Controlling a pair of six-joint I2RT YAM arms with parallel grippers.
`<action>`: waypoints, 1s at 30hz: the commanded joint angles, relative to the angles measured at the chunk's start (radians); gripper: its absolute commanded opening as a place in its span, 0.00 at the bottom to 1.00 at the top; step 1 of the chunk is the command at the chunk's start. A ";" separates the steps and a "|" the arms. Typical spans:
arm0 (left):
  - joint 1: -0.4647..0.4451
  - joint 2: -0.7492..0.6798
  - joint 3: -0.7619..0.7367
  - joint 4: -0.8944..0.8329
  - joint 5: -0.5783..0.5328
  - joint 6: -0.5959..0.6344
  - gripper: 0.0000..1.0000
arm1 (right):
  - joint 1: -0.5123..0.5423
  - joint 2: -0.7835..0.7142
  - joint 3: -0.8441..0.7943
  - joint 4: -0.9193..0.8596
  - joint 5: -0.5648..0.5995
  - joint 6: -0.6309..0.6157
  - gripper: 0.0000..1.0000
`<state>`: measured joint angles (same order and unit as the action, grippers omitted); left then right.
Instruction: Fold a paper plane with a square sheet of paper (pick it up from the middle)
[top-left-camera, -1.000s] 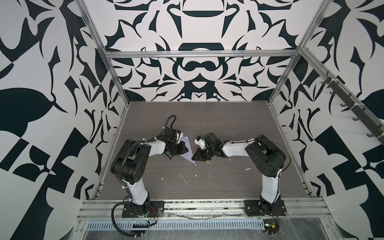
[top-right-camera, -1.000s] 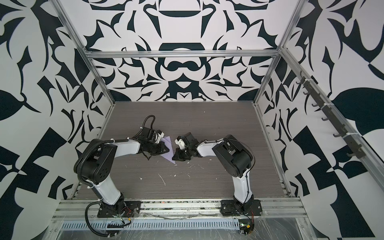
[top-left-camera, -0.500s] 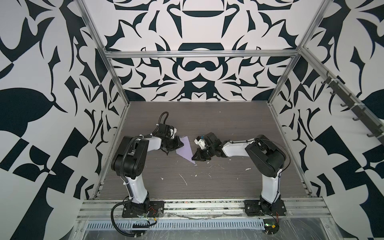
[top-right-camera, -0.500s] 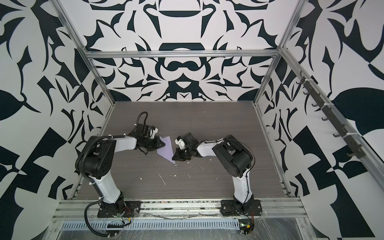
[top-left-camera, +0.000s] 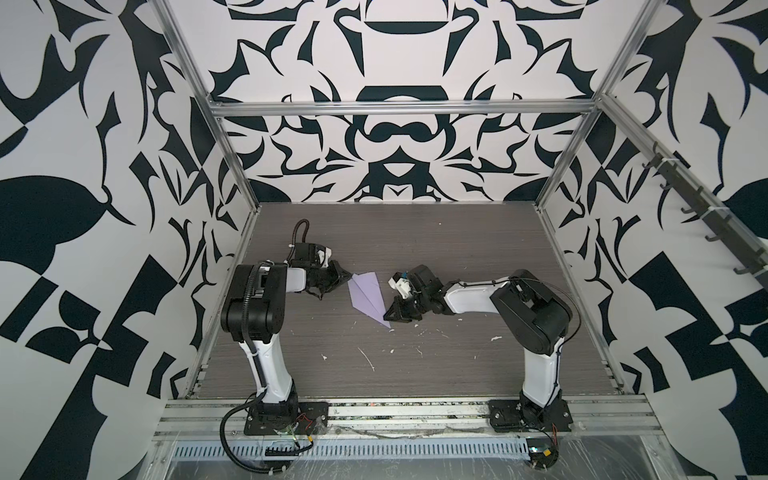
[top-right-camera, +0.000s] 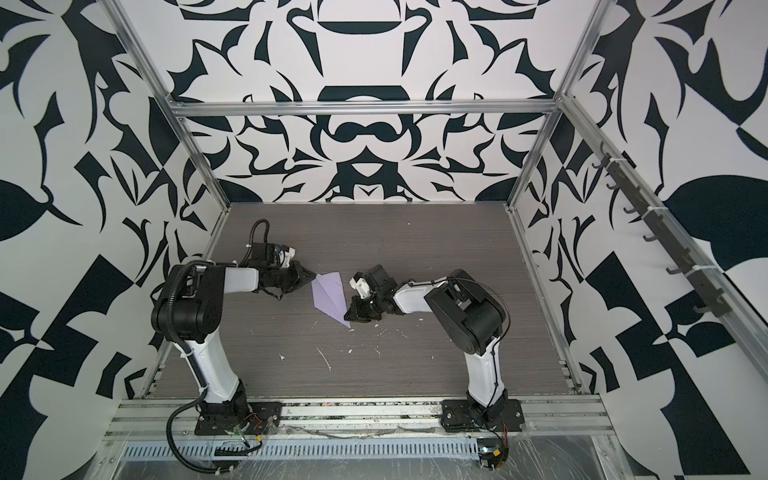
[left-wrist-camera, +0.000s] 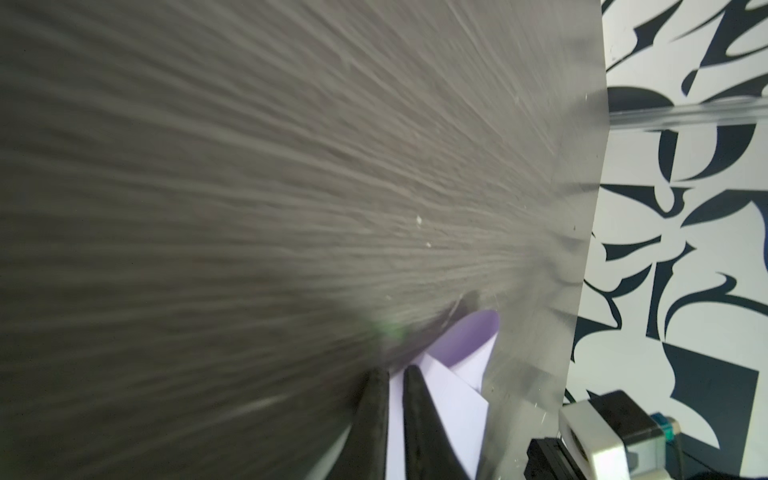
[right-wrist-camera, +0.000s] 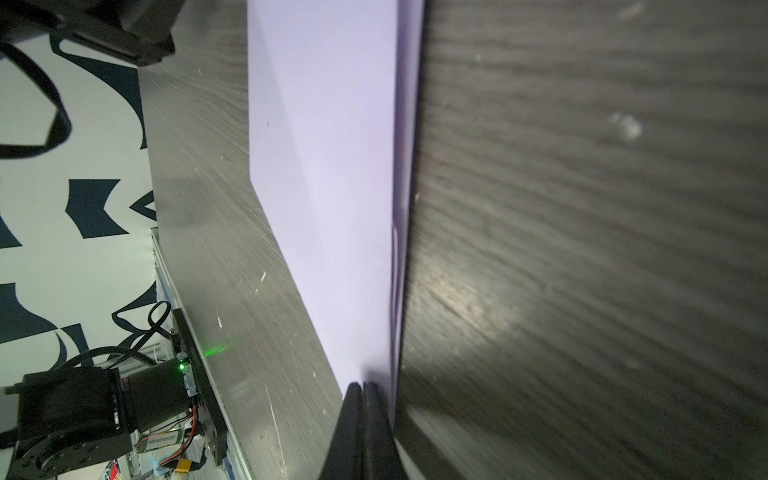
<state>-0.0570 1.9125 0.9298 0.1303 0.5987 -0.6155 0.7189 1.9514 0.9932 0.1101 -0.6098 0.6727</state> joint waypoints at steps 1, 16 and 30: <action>0.032 -0.019 0.018 -0.040 -0.051 -0.022 0.13 | -0.002 0.015 -0.026 -0.150 0.053 -0.018 0.00; -0.227 -0.356 -0.126 -0.143 -0.165 -0.021 0.16 | -0.063 -0.034 0.029 -0.420 0.012 -0.359 0.00; -0.514 -0.258 -0.106 -0.220 -0.294 0.176 0.12 | -0.073 -0.037 0.017 -0.393 -0.001 -0.322 0.00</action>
<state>-0.5518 1.6176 0.7761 -0.0124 0.3389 -0.5179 0.6456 1.9137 1.0386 -0.2028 -0.6624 0.3450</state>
